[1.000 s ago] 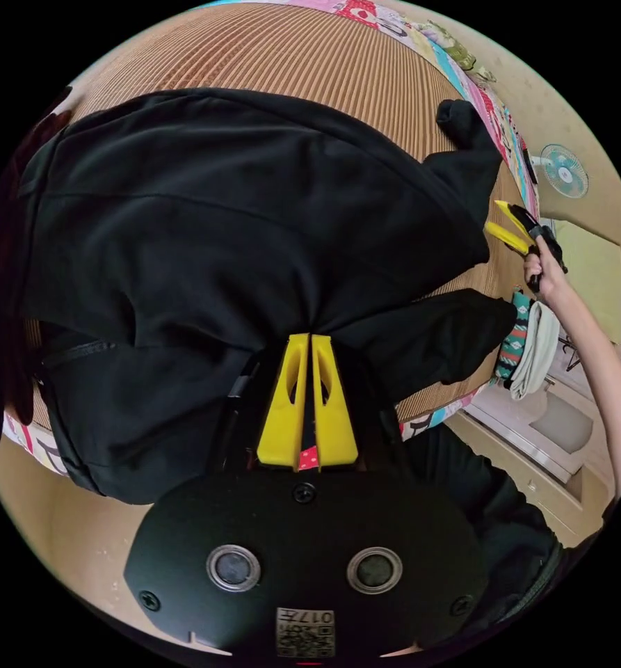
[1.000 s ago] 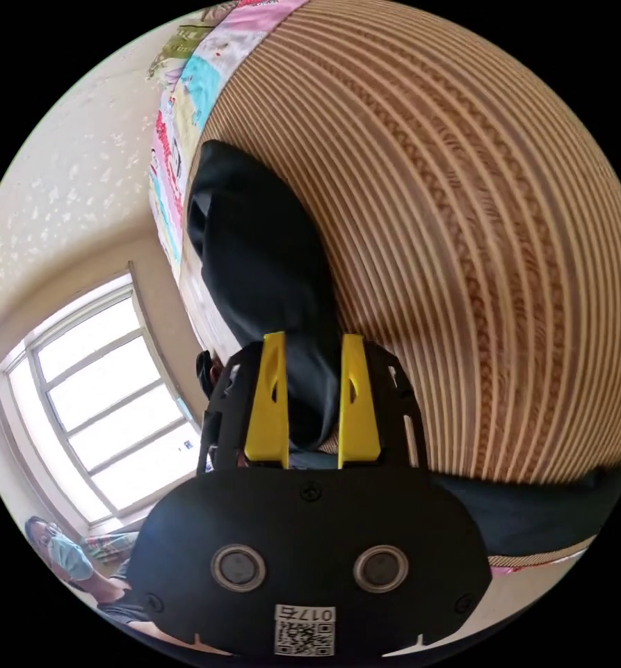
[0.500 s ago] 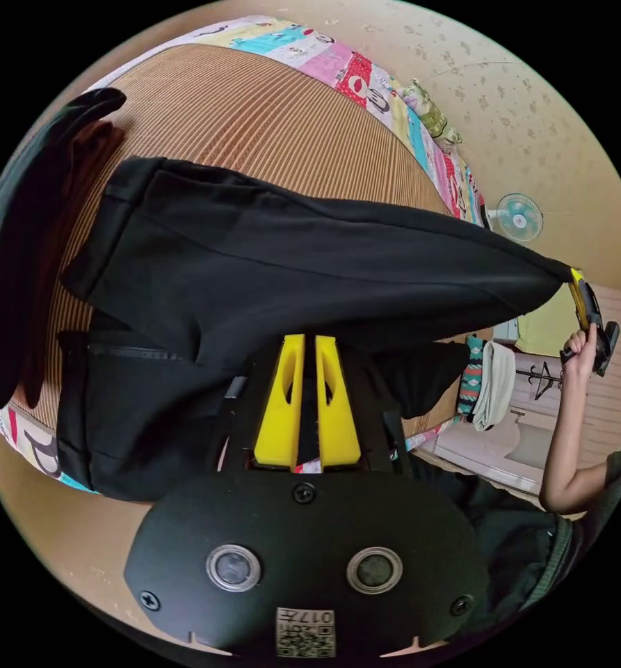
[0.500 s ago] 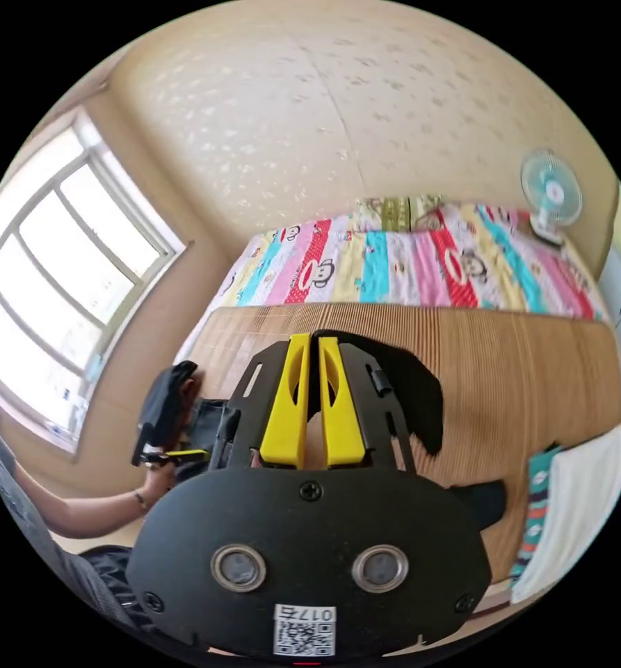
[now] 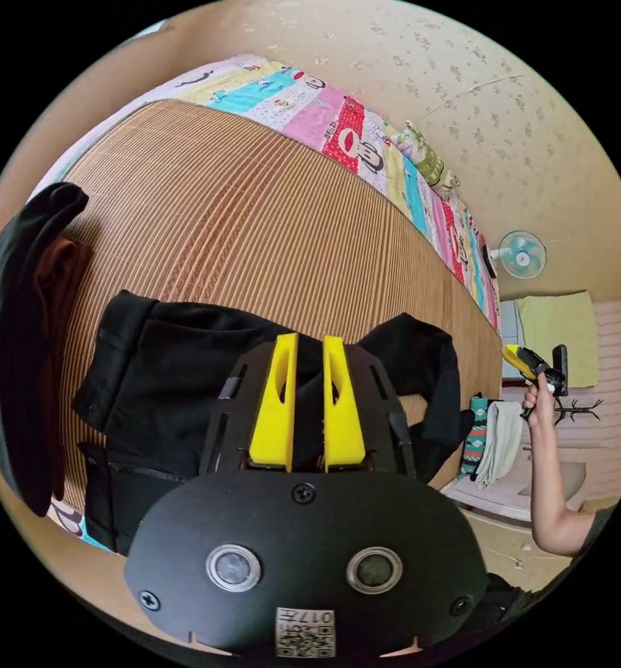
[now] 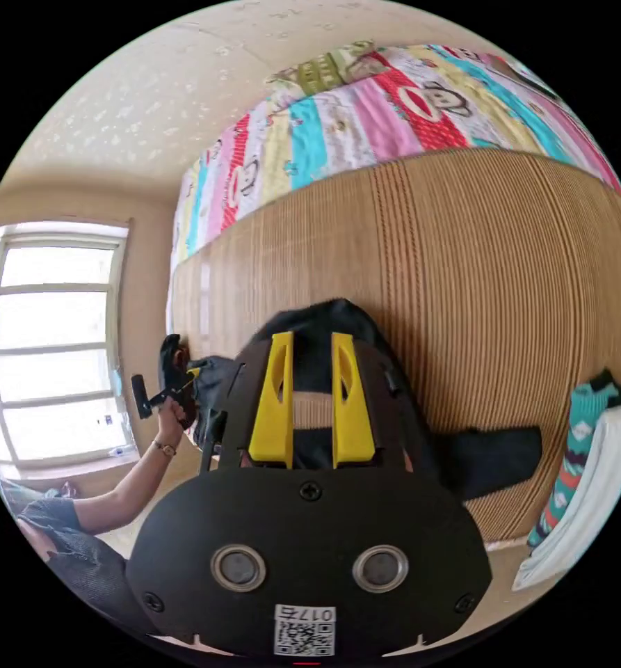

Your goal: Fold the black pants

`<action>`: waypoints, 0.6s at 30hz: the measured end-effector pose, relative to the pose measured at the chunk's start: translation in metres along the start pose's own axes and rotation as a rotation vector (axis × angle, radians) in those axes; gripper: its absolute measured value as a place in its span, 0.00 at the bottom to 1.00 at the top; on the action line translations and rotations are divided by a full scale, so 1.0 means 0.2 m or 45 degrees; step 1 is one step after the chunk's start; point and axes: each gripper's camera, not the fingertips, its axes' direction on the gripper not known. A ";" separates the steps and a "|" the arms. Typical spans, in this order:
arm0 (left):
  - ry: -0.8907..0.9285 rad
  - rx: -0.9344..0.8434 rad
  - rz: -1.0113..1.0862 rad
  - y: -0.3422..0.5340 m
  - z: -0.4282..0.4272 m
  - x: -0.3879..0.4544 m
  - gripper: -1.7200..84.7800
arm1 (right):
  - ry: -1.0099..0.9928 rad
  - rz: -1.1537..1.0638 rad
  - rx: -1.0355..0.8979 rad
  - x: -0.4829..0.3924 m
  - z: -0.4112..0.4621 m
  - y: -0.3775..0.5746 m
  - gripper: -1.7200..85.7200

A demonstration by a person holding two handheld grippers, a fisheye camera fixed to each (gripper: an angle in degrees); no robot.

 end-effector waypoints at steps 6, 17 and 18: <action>-0.588 -0.516 0.607 0.01 0.44 0.14 0.02 | 0.154 0.035 -0.169 0.16 0.14 0.33 0.22; -0.454 -0.134 -0.079 -0.23 -0.04 -0.26 0.01 | 0.653 -0.353 -0.736 -0.02 0.73 0.24 0.16; -0.264 -0.001 -0.083 -0.13 -0.13 -0.27 0.01 | 0.658 -0.378 -0.774 -0.04 0.74 0.22 0.15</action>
